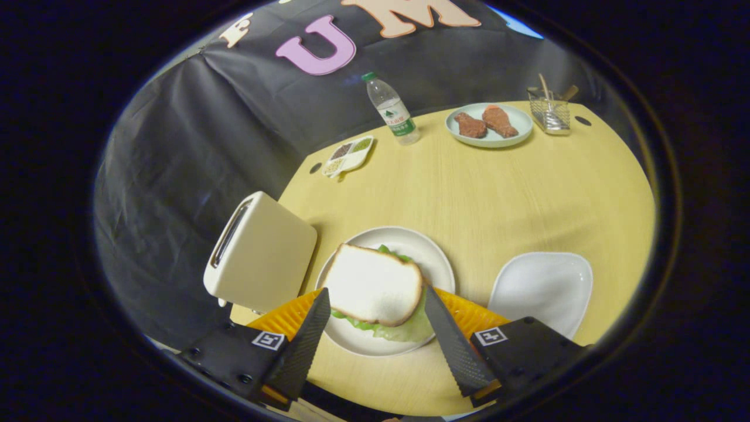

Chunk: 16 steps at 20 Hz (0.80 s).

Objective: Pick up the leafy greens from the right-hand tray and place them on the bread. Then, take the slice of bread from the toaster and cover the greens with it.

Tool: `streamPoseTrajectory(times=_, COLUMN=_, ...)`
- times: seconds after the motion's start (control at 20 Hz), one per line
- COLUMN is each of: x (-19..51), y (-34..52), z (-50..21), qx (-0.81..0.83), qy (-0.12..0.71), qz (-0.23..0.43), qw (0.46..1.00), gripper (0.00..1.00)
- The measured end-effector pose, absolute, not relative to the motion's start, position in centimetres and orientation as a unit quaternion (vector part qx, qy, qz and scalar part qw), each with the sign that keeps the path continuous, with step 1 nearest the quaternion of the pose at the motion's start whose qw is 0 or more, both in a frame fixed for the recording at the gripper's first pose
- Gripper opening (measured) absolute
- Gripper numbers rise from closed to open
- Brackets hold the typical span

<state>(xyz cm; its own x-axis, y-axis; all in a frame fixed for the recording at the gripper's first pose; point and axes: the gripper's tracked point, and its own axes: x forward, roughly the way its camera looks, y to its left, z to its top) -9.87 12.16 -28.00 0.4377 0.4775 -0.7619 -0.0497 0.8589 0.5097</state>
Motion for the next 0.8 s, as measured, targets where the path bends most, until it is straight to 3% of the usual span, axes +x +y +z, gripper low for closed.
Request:
streamPoseTrajectory(times=0.45, x=-7.2, y=8.7, z=-18.9, qx=0.191, qy=0.378, qz=0.161, qw=0.892, gripper=1.00)
streamPoseTrajectory(times=0.8, x=-5.0, y=2.9, z=-10.7, qx=0.107, qy=0.249, qz=0.099, qw=0.957, gripper=1.00)
